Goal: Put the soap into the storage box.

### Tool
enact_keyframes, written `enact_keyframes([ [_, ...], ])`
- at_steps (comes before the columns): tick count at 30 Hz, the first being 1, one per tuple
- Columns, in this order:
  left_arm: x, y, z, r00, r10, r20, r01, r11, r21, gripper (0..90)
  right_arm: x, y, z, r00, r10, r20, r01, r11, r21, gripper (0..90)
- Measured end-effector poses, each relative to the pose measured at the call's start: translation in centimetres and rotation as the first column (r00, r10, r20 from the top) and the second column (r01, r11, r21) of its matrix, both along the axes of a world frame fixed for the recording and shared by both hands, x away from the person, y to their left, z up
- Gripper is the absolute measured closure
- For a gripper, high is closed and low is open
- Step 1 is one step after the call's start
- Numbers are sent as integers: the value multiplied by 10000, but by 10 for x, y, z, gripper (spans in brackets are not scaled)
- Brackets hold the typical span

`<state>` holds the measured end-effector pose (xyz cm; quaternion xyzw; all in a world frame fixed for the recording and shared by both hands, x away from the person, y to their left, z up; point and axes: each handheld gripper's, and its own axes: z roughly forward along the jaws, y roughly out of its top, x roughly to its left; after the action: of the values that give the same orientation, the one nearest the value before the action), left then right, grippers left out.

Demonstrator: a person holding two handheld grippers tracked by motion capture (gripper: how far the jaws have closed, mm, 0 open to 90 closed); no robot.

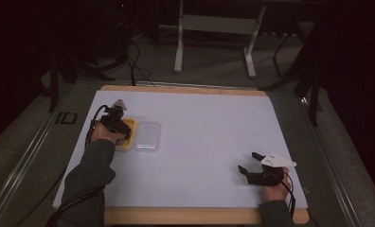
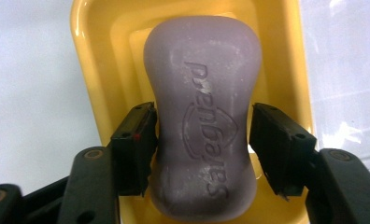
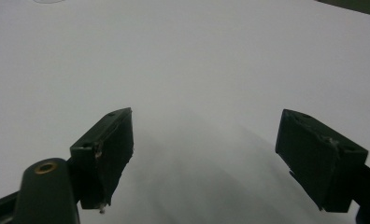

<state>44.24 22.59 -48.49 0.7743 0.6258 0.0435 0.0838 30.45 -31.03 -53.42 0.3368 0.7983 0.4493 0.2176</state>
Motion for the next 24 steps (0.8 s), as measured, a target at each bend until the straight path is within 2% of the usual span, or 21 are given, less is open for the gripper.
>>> enact_keyframes([
  [9,-1,-5,4,9996,-17,289,9,9995,310,324,0,0,0,10000,-11,-46,11,10000,-9,188],
  [15,-4,-8,16,9946,-41,1033,14,9997,258,310,0,0,0,10000,-7,-32,7,10000,-10,189],
  [19,-8,-10,24,9870,-303,1576,285,9995,135,317,0,0,0,10000,-6,-28,6,10000,-11,188],
  [24,-15,-14,30,9695,-805,2315,855,9963,-113,342,0,0,0,10000,6,-34,-6,10000,-18,189],
])
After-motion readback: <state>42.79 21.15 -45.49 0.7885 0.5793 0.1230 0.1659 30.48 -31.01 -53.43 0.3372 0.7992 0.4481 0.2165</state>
